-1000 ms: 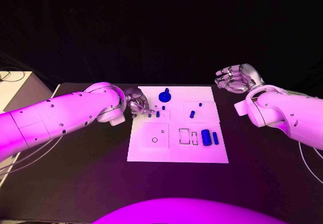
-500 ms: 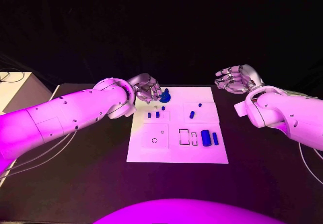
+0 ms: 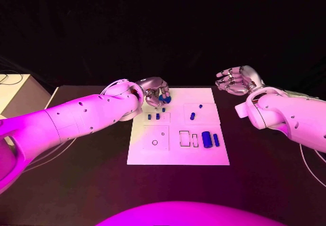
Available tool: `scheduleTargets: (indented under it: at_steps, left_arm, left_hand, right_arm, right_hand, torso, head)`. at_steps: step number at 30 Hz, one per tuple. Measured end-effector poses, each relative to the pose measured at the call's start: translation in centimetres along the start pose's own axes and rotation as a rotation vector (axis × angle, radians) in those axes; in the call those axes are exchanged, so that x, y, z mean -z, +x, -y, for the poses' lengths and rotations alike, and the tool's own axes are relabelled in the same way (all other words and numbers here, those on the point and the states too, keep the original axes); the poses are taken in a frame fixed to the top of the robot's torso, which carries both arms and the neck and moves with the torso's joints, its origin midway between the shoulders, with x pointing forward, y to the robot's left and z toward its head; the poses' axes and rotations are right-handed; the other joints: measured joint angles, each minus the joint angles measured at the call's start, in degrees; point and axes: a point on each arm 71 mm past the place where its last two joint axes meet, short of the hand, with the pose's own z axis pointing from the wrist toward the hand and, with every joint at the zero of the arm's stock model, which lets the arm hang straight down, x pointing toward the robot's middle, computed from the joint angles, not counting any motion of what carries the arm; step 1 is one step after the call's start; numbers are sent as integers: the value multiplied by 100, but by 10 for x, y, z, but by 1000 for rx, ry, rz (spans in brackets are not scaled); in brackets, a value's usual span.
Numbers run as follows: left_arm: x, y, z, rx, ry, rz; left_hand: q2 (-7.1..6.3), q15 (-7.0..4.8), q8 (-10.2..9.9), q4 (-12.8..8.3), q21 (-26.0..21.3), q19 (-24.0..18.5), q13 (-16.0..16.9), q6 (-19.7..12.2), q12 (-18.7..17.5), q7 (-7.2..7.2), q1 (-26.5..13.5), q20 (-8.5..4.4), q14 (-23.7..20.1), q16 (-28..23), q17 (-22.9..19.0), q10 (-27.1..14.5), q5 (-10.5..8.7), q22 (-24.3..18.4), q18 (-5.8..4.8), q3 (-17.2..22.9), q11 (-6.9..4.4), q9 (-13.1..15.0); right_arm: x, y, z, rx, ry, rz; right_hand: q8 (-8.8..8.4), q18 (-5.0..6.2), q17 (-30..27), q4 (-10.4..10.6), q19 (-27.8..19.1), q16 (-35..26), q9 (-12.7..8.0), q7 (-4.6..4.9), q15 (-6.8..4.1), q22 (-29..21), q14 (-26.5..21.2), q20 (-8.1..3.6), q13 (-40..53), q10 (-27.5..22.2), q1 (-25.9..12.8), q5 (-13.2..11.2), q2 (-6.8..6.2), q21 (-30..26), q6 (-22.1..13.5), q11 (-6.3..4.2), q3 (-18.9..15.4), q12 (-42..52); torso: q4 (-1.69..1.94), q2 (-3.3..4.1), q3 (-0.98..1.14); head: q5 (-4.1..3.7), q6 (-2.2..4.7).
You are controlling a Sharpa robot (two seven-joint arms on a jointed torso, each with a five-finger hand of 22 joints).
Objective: Assemble the parts on the task board
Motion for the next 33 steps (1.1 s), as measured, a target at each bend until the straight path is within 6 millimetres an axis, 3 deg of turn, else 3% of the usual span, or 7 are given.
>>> scheduleTargets:
  at_steps: [4,11,18,25,29,31,33]
  left_arm:
    - [-2,3,0,-58,2,-21]
    - [-4,11,-3,-145,-12,-73]
    - [-9,18,-2,-186,-22,-116]
    - [-11,22,-3,-202,-31,-145]
    - [-13,23,-4,-204,-36,-151]
    - [-15,23,-3,-205,-38,-152]
    - [-16,24,-3,-205,-39,-153]
  left_hand:
    - [-100,-32,0,71,121,12,-37,44,6,-44,-103,-12,137,425,306,-71,-103,120,-1,-168,-30,-60]
    - [-72,-40,-36,165,1002,431,-63,171,113,-136,-134,-20,495,1037,826,-17,-103,620,-3,-308,-84,-149]
    - [-72,-4,-270,221,1101,448,-198,257,-24,-131,-134,3,497,1125,706,-20,-103,720,-3,-363,-81,-281]
    - [-41,22,-468,244,1187,439,-349,399,-234,-169,-103,12,471,1175,630,29,-103,810,-3,-387,-1,-383]
    - [-2,-21,-600,319,1459,546,-441,615,-369,-192,-64,4,577,1326,725,298,-103,961,-14,-312,-63,-435]
    - [41,-41,-637,355,1608,629,-477,703,-423,-207,-21,-10,662,1398,811,424,-103,1037,-100,-270,-84,-450]
    - [41,-46,-667,330,1704,656,-506,770,-465,-205,-21,-20,703,1442,856,508,-103,1094,-100,-202,-114,-457]
  right_arm:
    - [0,0,0,1,0,3]
    - [0,-2,0,2,1,8]
    - [0,-2,0,3,1,9]
    - [0,-1,0,3,0,10]
    - [0,-1,0,3,0,10]
    - [0,-1,0,2,0,10]
    - [0,0,-1,2,-1,9]
  right_hand:
    - [0,0,0,0,0,0,0,0,0,0,0,0,0,0,0,0,0,0,0,0,0,0]
    - [-24,0,-6,0,0,0,0,0,0,0,0,0,0,0,0,0,0,0,0,0,0,0]
    - [-24,0,-5,0,0,0,0,0,0,0,0,0,1,0,0,0,0,0,0,0,0,0]
    - [-23,0,-5,0,0,0,0,0,0,0,0,0,1,0,0,0,0,0,0,0,0,0]
    - [-23,0,-5,0,0,0,1,0,0,1,0,0,1,0,0,0,0,0,0,0,0,0]
    - [-23,0,-5,0,0,0,1,0,0,1,0,0,1,0,0,0,0,0,0,0,0,0]
    - [-23,0,-5,0,0,0,1,0,0,1,0,0,1,0,0,0,0,0,0,0,0,0]
  torso:
    - [2,-4,0]
    - [12,-8,-3]
    - [6,-8,-8]
    - [5,-8,-7]
    - [5,-6,-7]
    - [5,-5,-6]
    - [3,-5,-4]
  head:
    - [-8,-5]
    - [-2,-20]
    - [6,-21]
    - [-8,-14]
    - [-16,-10]
    - [-18,-8]
    - [-19,-11]
